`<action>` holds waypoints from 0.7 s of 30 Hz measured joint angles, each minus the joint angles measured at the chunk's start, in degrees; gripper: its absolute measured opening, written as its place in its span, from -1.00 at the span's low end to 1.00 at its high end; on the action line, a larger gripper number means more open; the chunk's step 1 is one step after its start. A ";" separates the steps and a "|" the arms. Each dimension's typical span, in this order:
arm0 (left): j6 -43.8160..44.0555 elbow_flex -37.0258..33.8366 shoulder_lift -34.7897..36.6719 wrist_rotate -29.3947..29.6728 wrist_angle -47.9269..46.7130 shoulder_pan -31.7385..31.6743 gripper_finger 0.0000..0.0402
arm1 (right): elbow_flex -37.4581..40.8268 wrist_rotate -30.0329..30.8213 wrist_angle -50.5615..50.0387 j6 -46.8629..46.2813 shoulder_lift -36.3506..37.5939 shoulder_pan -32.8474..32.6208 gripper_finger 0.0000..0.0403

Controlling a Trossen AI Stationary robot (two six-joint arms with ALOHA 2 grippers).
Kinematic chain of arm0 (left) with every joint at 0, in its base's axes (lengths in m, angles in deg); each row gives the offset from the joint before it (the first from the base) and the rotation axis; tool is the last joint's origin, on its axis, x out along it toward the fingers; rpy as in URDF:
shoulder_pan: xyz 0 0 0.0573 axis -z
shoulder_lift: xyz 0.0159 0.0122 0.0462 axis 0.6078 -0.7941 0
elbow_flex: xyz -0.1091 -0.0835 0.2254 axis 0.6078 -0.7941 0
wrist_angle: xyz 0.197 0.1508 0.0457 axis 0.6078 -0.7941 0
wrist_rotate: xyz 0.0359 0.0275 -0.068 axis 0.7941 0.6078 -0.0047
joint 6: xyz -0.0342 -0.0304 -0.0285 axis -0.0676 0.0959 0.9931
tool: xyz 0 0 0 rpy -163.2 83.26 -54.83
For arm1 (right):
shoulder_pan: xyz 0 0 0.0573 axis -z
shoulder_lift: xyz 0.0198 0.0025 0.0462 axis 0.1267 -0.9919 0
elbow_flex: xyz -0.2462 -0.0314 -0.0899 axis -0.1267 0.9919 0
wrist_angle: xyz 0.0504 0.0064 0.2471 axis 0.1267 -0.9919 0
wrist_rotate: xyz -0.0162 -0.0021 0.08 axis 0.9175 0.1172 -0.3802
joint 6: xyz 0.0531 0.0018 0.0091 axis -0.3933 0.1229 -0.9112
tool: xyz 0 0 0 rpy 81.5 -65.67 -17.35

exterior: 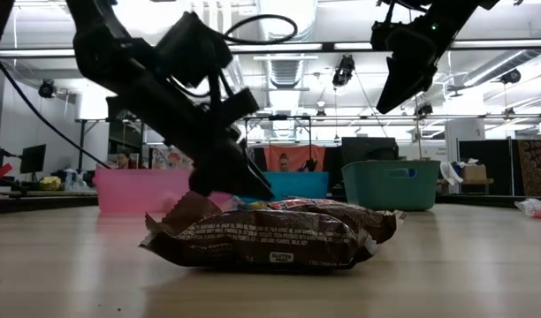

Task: Sort candy
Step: Put the top yellow candy into the blue bin

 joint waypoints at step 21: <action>-0.39 0.78 -1.47 6.12 -1.43 -2.43 -0.05 | 0.07 0.02 0.03 -0.01 -0.07 -0.01 -0.32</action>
